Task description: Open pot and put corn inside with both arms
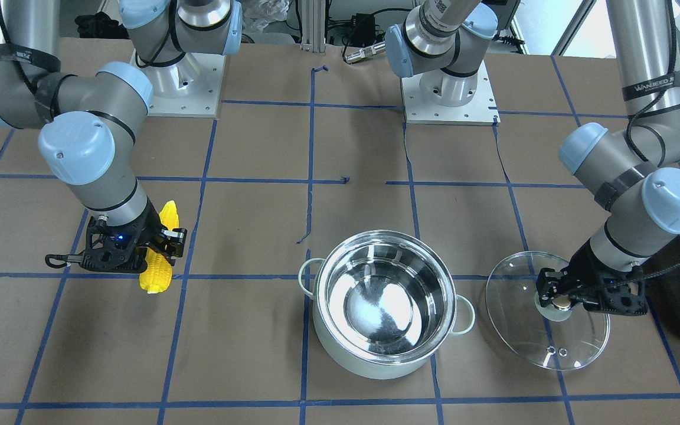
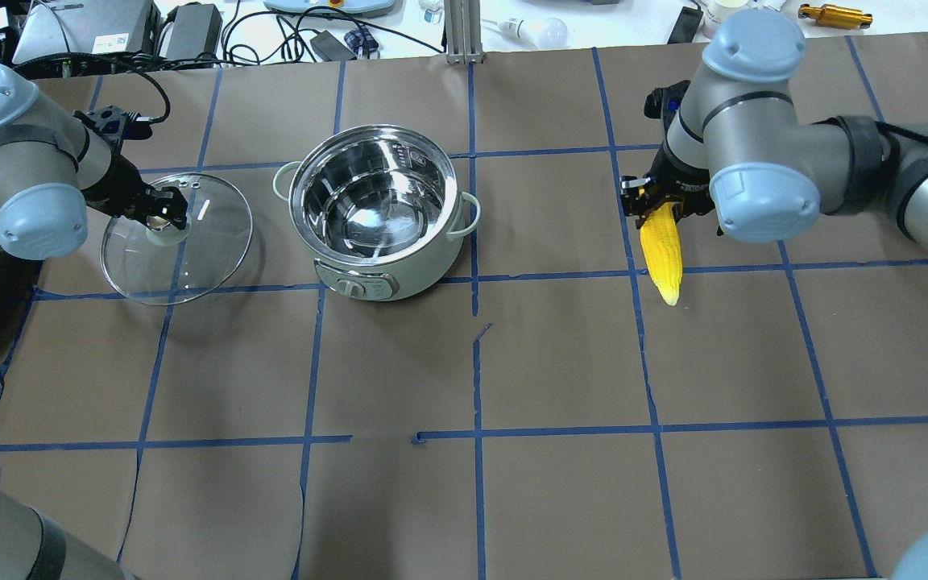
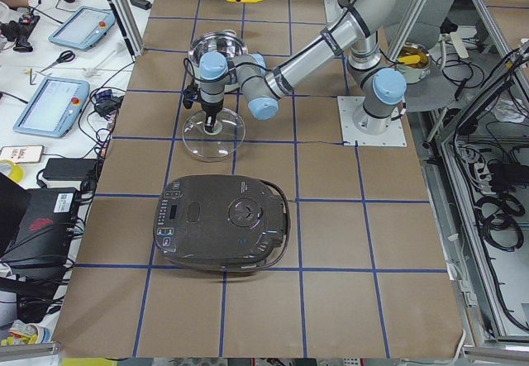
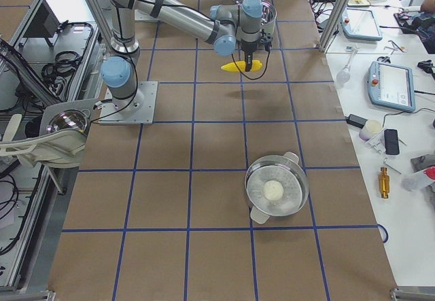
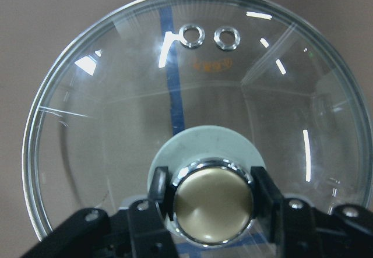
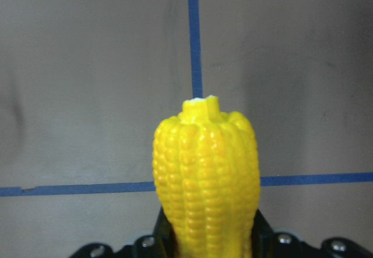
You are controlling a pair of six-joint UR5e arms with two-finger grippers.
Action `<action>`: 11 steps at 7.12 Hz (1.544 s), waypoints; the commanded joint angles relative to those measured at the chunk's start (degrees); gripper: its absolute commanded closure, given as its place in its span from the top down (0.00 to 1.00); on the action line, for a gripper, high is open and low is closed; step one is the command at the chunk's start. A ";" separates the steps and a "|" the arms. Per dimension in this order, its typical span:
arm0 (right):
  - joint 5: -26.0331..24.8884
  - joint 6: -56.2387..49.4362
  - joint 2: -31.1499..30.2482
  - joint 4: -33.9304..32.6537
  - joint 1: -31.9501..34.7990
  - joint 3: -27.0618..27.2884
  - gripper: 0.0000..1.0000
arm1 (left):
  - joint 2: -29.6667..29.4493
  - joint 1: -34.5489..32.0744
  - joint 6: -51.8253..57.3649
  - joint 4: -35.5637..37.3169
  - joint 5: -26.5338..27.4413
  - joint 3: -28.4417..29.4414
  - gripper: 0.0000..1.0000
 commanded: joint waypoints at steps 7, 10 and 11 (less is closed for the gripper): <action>1.87 35.85 21.12 14.94 23.45 -39.53 0.11 | 1.95 2.50 0.39 0.26 0.46 -5.44 0.85; 1.08 40.00 28.77 11.17 28.65 -46.12 0.13 | 4.13 2.41 0.39 -0.27 0.72 -5.01 0.98; 0.99 40.28 29.48 9.68 29.27 -46.13 0.13 | 6.58 2.15 0.30 -1.32 0.72 -5.00 0.99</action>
